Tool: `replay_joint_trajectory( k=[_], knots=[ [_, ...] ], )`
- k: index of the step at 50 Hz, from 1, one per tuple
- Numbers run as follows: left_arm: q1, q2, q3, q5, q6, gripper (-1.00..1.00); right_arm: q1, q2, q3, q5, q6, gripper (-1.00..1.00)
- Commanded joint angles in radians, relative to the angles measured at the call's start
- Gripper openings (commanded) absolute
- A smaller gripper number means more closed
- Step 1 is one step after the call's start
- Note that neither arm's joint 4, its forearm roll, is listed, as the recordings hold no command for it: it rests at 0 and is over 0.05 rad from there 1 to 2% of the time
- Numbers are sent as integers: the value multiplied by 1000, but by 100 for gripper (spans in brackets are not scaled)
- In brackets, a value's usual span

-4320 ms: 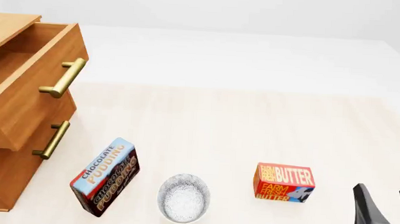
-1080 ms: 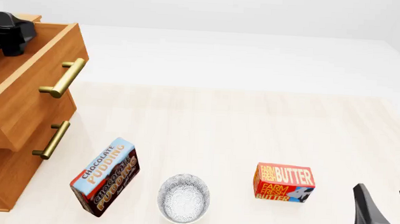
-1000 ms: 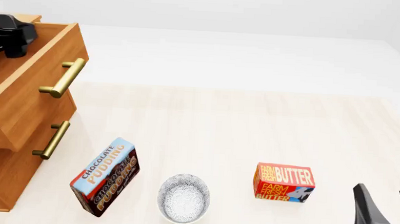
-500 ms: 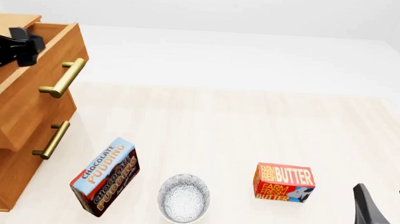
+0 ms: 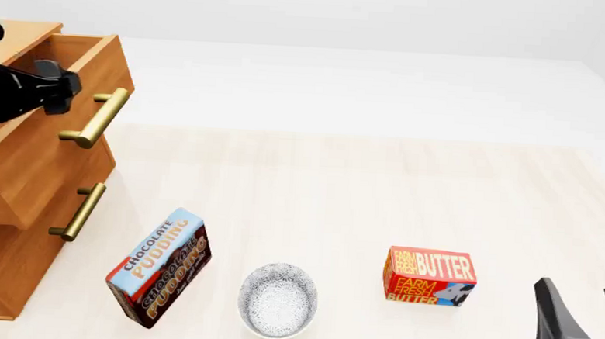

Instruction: Put the bowl in the top drawer of the cabinet.

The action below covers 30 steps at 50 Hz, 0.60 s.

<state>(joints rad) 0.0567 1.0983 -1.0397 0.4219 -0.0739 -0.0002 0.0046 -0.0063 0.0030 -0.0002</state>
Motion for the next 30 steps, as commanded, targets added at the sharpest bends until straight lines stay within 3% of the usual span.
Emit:
replay_joint_trajectory(
  k=[1, 30],
  knots=[
    [-3, 13, 18, -10, -16, 100, 0, 0, 1, -1, 0, 100],
    [-16, 55, 52, -38, -35, 100, 0, 0, 1, -1, 0, 100]
  ],
)
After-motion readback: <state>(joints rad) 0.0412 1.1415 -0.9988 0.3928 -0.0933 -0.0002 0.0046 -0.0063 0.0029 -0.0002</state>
